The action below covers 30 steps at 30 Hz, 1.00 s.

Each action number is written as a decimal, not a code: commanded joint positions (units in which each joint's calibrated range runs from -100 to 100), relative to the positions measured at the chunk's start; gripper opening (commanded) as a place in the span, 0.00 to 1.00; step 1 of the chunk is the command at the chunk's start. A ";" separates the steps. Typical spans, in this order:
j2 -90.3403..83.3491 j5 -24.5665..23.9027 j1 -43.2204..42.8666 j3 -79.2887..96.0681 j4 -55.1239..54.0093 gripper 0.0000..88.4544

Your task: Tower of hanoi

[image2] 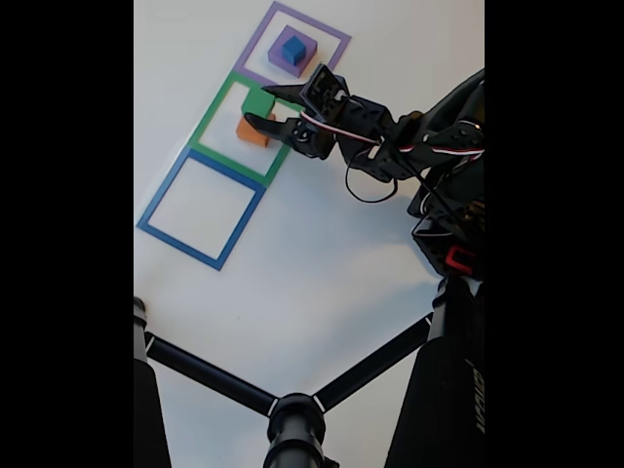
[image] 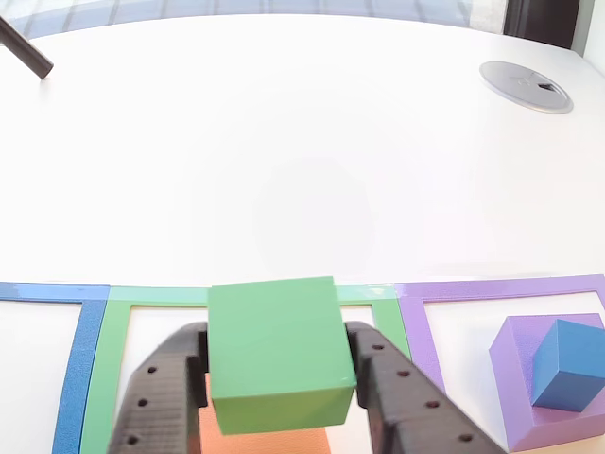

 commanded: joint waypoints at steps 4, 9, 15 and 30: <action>2.66 0.54 -1.35 -2.46 -4.06 0.11; 5.49 0.54 -0.77 -3.19 -5.60 0.11; 8.47 0.54 -0.68 -4.19 -7.30 0.11; 11.22 0.54 -0.58 -4.46 -7.63 0.11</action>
